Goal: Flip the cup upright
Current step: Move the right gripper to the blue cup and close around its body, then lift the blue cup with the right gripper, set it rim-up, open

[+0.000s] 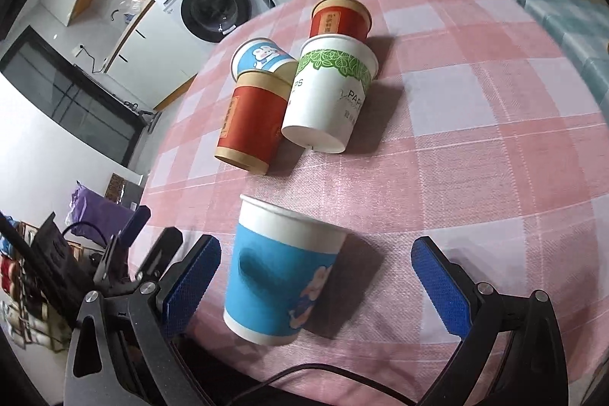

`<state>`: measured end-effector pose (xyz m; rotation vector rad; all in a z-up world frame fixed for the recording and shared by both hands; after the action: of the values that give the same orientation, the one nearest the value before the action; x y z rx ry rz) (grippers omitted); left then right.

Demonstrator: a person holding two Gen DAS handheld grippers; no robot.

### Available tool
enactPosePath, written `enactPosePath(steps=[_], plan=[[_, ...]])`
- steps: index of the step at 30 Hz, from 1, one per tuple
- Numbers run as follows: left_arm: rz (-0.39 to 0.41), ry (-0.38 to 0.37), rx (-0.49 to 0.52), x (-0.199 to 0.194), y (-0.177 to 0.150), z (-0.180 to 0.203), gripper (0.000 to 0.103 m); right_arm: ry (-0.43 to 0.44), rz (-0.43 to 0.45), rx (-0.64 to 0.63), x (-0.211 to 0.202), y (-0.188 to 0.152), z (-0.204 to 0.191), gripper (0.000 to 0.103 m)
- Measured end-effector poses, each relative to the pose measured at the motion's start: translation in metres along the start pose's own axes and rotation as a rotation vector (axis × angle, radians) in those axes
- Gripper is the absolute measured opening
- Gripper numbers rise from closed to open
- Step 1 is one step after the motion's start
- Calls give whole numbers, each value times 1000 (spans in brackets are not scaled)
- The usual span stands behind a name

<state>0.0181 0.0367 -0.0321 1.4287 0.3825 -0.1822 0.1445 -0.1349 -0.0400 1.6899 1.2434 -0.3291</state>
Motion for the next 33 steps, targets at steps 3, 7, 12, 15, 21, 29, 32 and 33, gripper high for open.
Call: enactPosePath(steps=[3, 7, 12, 15, 21, 29, 32, 33], plan=[[-1, -1, -1, 0, 0, -1, 102, 11, -53, 35, 9, 2, -2, 102], [-5, -1, 2, 1, 0, -1, 102, 2, -85, 49, 15, 7, -4, 100], [-6, 1, 0, 2, -1, -1, 102, 0, -145, 52, 20, 9, -8, 100], [-8, -1, 0, 3, -2, 0, 102, 8, -179, 73, 28, 9, -8, 99], [-8, 5, -1, 3, -3, 0, 102, 4, -200, 79, 34, 11, -11, 90], [-12, 0, -3, 5, -5, 0, 102, 11, -204, 97, 41, 11, -11, 81], [-14, -2, -1, 6, -6, 0, 102, 35, -220, 121, 43, 10, -9, 77], [-15, -2, 0, 6, -6, 1, 102, 39, -227, 126, 43, 9, -8, 75]])
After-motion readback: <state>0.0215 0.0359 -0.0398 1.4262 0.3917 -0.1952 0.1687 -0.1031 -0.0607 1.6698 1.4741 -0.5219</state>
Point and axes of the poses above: each gripper's, at about its wrist camera, not at the fingertips, and x roughly the way its jaws point, z to its right, y to its top, the point moved 3 cm from there along x, roughly the way its jaws point, and after that the axes turned 12 degrees about z, right-handed, at the moved point
